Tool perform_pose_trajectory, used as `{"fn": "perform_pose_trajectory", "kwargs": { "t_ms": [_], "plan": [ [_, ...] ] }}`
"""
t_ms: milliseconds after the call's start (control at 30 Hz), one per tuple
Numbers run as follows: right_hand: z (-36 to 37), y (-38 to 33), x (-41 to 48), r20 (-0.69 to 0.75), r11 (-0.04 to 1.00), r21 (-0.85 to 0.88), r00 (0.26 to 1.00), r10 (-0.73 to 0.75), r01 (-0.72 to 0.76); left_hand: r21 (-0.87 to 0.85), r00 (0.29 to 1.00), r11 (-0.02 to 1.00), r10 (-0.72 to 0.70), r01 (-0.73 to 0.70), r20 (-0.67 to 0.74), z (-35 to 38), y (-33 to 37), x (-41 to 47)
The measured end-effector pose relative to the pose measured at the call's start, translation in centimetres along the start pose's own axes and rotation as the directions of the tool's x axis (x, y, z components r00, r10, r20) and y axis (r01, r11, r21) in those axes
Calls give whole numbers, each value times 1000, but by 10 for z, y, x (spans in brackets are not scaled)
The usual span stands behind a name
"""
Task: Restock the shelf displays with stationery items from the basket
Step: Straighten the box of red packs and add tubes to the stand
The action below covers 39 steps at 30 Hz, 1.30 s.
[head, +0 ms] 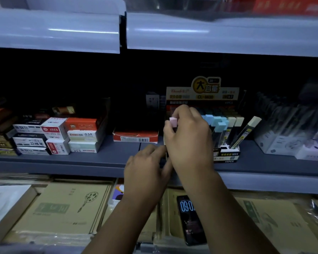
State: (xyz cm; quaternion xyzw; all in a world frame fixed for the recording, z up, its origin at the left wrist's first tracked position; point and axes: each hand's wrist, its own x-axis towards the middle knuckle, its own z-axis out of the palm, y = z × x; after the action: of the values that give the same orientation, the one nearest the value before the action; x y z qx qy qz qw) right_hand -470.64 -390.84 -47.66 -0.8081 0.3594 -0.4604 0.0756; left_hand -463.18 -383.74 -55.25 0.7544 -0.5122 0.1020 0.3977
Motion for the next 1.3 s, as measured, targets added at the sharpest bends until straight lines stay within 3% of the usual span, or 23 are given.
{"fn": "perform_pose_trajectory", "kwargs": {
  "t_ms": [233, 467, 667, 1100, 1300],
  "plan": [
    [0, 6, 14, -129, 976, 215, 990, 55, -26, 19, 1000, 1000, -8, 8, -3, 1, -9, 4],
    [-20, 13, 30, -148, 927, 363, 977, 155, -92, -41, 999, 999, -34, 34, -4, 1, -11, 2],
    [-37, 21, 35, 63, 922, 350, 986, 152, -164, -59, 999, 997, -40, 41, 15, 1, -12, 1],
    [-50, 28, 36, 257, 923, 377, 966, -23, -78, -54, 999, 997, -46, 46, 12, 3, -12, 0],
    [-46, 28, 36, 254, 947, 321, 966, -51, -34, -63, 999, 997, -40, 40, 12, 3, -13, -2]
  ]
}}
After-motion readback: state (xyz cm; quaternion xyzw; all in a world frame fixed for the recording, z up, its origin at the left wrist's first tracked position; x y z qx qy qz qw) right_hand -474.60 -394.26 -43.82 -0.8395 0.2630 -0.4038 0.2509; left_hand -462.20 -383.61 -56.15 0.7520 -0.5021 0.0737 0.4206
